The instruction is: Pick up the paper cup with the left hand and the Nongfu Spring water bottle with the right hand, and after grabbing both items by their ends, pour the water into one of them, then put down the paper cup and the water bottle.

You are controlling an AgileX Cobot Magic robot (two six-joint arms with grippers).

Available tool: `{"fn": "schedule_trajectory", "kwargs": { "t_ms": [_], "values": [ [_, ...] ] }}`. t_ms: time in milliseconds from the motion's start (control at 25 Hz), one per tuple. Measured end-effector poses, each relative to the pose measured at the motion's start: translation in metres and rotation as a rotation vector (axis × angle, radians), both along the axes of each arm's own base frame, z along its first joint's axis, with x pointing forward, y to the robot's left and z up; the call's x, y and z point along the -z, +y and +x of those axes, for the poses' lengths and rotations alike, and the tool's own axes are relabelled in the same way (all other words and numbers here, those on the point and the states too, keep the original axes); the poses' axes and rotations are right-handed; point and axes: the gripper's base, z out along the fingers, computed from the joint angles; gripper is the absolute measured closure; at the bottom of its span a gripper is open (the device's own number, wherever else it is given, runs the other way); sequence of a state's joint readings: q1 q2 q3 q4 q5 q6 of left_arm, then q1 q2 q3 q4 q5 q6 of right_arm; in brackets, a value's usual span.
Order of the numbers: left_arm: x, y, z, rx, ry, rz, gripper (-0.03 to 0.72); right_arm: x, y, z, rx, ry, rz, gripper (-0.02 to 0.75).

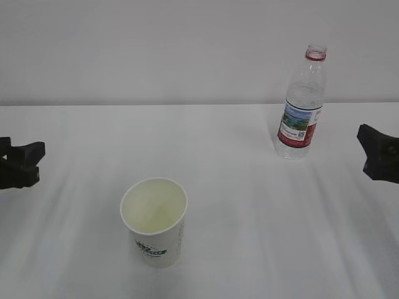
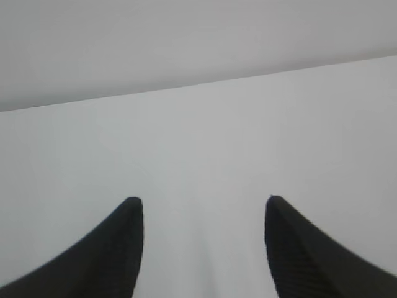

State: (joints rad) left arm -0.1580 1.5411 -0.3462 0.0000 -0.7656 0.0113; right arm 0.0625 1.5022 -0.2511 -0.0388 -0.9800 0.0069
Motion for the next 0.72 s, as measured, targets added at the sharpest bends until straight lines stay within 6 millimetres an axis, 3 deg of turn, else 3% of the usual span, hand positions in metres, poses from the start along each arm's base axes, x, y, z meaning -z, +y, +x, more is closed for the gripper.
{"fn": "schedule_trajectory", "kwargs": {
  "t_ms": [440,720],
  "values": [
    [0.026,-0.011,-0.048,0.137,-0.027,-0.019,0.235,0.043,0.004,-0.038,-0.079,0.144,-0.018,0.189],
    [0.047,-0.013,-0.081,0.23,0.082,-0.029,0.235,0.047,0.011,-0.044,-0.161,0.165,-0.031,0.189]
  ]
}}
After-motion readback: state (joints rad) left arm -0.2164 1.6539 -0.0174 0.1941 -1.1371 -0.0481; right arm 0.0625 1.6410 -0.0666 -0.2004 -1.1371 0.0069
